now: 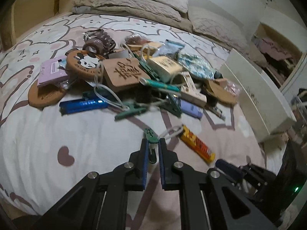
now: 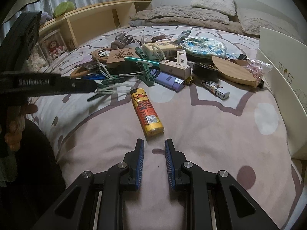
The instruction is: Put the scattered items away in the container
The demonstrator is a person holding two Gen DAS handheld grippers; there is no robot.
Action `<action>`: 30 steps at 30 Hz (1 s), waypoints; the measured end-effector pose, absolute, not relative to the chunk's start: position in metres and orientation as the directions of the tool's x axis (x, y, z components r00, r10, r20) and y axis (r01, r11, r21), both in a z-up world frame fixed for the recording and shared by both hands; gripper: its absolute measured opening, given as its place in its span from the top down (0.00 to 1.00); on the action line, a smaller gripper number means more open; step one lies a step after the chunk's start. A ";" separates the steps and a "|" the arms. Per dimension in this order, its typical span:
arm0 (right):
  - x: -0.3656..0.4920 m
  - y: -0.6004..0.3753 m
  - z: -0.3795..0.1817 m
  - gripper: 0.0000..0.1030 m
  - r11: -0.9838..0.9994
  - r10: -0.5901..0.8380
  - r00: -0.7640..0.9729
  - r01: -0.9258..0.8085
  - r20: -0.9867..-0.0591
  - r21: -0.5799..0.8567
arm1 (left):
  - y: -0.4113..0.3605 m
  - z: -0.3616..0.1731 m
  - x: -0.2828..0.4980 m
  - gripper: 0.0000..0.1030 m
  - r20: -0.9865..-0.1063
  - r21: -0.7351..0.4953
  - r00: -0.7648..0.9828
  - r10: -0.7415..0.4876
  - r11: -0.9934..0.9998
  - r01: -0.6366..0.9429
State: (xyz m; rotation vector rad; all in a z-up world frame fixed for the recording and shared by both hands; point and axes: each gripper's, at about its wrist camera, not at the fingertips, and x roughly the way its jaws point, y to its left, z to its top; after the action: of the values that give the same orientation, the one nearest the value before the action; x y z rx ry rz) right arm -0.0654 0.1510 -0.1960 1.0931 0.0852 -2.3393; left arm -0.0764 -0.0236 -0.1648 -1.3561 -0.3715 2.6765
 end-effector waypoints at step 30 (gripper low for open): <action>-0.089 0.122 -0.189 0.25 -0.836 -0.373 -0.493 0.546 -0.786 0.054 | -0.030 -0.179 -0.073 0.53 -0.796 -0.223 -0.580 0.175 -0.975 0.012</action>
State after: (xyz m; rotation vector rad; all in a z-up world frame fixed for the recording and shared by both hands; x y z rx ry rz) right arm -0.0885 0.1215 -0.1887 1.1506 0.2747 -2.3145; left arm -0.0731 -0.0296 -0.1787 -1.3918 -0.3127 2.6950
